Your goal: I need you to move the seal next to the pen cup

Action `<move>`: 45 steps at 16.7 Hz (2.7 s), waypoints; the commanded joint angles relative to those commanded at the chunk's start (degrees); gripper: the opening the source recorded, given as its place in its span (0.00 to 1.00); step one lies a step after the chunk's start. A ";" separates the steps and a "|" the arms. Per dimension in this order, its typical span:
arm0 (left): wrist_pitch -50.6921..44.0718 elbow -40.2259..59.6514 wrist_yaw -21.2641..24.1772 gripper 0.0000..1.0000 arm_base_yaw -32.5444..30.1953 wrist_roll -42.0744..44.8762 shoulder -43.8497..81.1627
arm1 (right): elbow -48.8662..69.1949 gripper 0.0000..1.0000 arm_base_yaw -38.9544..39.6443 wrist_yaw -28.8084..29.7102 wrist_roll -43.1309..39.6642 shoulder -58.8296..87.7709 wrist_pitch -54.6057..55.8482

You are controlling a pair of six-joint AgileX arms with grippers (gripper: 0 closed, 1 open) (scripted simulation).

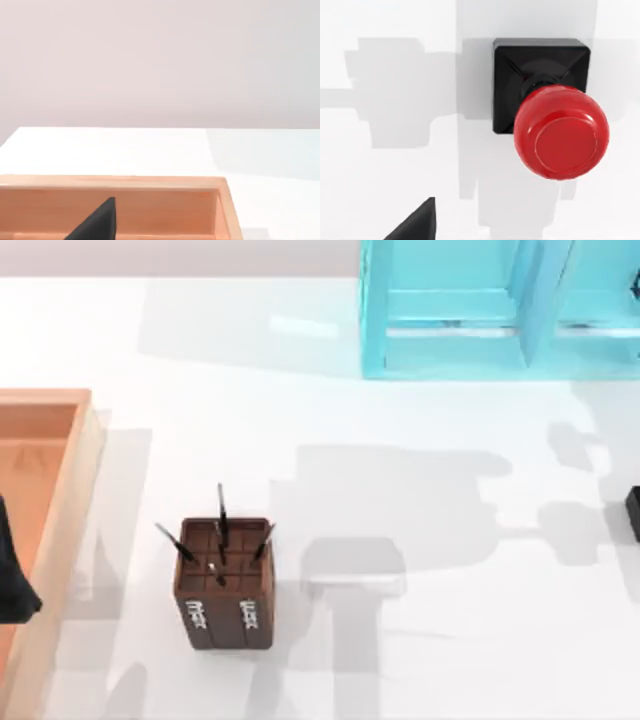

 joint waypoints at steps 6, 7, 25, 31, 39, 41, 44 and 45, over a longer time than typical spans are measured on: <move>0.00 0.00 0.00 1.00 0.00 0.00 0.00 | 0.01 1.00 0.27 0.00 0.03 0.22 0.10; 0.00 0.00 0.00 1.00 0.00 0.00 0.00 | -0.72 1.00 0.21 0.00 0.10 0.40 0.86; 0.00 0.00 0.00 1.00 0.00 0.00 0.00 | -17.21 0.70 0.18 0.02 0.24 4.28 21.29; 0.00 0.00 0.00 1.00 0.00 0.00 0.00 | -17.21 0.25 0.18 0.02 0.24 4.28 21.29; 0.00 0.00 0.00 1.00 0.00 0.00 0.00 | -17.21 0.00 0.18 0.02 0.24 4.28 21.29; 0.00 0.00 0.00 1.00 0.00 0.00 0.00 | -17.21 0.00 0.18 0.02 0.24 4.28 21.29; 0.00 0.00 0.00 1.00 0.00 0.00 0.00 | -17.05 0.00 0.27 0.05 0.37 4.23 21.13; 0.00 0.00 0.00 1.00 0.00 0.00 0.00 | -16.31 0.00 0.72 0.05 0.90 4.44 20.42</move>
